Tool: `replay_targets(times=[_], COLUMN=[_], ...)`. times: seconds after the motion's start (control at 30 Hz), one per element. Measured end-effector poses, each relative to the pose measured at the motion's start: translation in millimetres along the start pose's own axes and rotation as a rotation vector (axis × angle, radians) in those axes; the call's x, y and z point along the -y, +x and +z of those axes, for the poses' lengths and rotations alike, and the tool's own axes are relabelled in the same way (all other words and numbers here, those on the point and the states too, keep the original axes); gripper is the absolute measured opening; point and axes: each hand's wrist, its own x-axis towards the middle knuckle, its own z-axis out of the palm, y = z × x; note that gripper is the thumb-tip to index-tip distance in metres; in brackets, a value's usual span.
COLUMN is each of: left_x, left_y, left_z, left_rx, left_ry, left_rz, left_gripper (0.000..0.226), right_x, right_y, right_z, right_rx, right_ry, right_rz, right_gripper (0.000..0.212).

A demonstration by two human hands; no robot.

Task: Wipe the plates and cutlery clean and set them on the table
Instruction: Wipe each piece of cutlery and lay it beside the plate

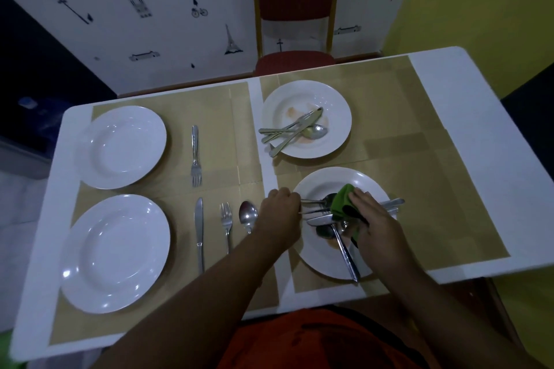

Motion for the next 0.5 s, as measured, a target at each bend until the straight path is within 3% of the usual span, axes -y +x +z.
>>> replay_targets(times=[0.2, 0.37, 0.5], left_x=[9.0, -3.2, -3.4], left_y=[-15.1, -29.4, -42.9], left_z=[-29.1, -38.1, -40.4], left_rx=[0.212, 0.26, 0.304], left_ry=[-0.349, -0.847, -0.996], left_rz=[-0.183, -0.39, -0.456], left_gripper=[0.01, 0.019, 0.018], right_x=[13.5, 11.2, -1.8], right_y=[6.5, 5.8, 22.6], right_z=[2.5, 18.1, 8.3], right_rx=[-0.027, 0.2, 0.175], right_ry=[-0.057, -0.279, -0.244], right_rz=[-0.074, -0.371, -0.248], right_gripper=[0.066, 0.068, 0.07])
